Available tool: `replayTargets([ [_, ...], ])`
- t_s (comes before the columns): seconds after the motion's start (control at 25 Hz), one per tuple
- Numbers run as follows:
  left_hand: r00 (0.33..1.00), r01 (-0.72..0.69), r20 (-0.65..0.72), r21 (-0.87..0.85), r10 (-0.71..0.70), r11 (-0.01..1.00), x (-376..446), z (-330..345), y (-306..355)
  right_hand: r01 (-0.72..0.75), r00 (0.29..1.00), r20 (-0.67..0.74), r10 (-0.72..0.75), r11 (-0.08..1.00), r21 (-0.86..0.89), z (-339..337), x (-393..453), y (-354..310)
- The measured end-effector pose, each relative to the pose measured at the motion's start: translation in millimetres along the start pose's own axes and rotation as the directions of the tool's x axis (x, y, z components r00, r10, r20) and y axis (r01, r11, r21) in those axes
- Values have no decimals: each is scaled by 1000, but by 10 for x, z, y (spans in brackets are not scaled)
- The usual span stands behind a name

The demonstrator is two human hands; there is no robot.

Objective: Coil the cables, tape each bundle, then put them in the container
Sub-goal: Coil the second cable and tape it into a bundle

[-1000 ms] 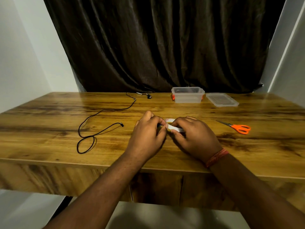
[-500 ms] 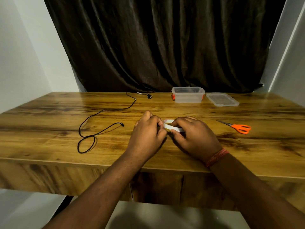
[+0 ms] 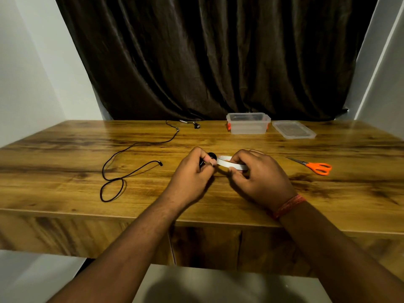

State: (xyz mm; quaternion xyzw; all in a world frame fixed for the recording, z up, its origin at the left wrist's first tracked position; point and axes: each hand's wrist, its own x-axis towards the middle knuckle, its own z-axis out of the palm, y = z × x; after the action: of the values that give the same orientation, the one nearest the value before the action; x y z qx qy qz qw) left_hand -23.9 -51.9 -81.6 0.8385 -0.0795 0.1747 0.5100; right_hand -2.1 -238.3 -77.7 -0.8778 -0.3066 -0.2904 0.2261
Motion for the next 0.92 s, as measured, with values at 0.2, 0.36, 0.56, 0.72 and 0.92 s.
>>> replayTargets([
  [0.2,998,68,-9,-124,-69,990,19,-9,-21,0,1000,7,0,1000,4,2,-4,2],
  [0.36,998,-53,33,-66,56,996,34,5,-20,-14,1000,13,13,1000,19,-5,-8,8],
  [0.56,997,67,53,-142,-60,988,36,41,-37,-44,998,35,43,999,29,-20,-6,-5],
  [0.72,997,-71,9,37,71,997,10,17,-21,-25,999,28,24,999,43,-12,-5,-7],
  [0.92,991,-133,-22,12,133,991,-27,-15,39,-25,999,32,22,995,96,-32,-25,9],
])
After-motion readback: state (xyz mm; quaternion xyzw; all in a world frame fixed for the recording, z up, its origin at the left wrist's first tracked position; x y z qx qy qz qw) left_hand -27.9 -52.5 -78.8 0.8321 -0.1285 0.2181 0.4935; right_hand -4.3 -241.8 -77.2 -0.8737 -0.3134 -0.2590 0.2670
